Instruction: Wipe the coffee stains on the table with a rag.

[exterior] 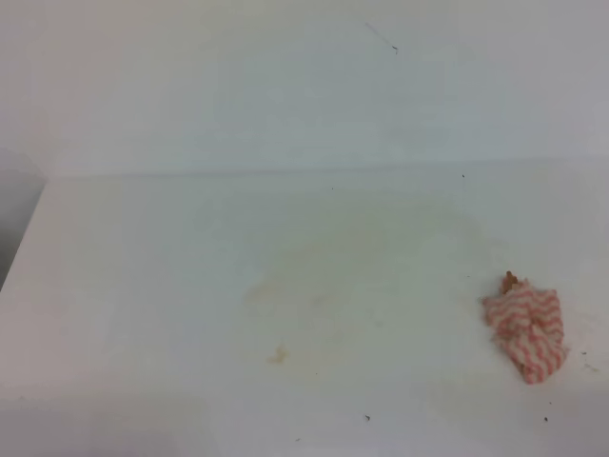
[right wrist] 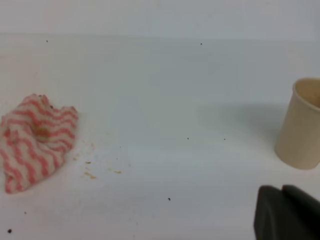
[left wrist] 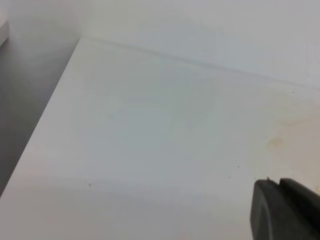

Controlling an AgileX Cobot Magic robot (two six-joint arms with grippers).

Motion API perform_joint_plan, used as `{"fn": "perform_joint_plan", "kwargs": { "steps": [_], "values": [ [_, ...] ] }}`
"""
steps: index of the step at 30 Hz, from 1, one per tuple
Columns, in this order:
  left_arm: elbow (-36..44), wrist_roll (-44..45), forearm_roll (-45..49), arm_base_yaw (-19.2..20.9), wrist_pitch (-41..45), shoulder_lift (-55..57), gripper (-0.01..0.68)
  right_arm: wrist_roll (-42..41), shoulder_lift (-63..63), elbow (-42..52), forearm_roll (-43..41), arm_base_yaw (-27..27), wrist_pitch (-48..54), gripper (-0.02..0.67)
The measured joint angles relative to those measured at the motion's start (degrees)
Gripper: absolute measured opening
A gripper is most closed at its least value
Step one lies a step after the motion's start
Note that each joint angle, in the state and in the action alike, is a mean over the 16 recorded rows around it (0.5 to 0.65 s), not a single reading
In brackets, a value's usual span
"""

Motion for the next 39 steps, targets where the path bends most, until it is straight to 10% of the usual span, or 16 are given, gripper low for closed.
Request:
{"fn": "perform_joint_plan", "kwargs": {
  "steps": [39],
  "values": [
    [0.0,0.0,0.0,0.0,0.0,0.0,-0.003,0.0,0.0,0.0,0.0,0.0,0.0,-0.003]
  ]
}}
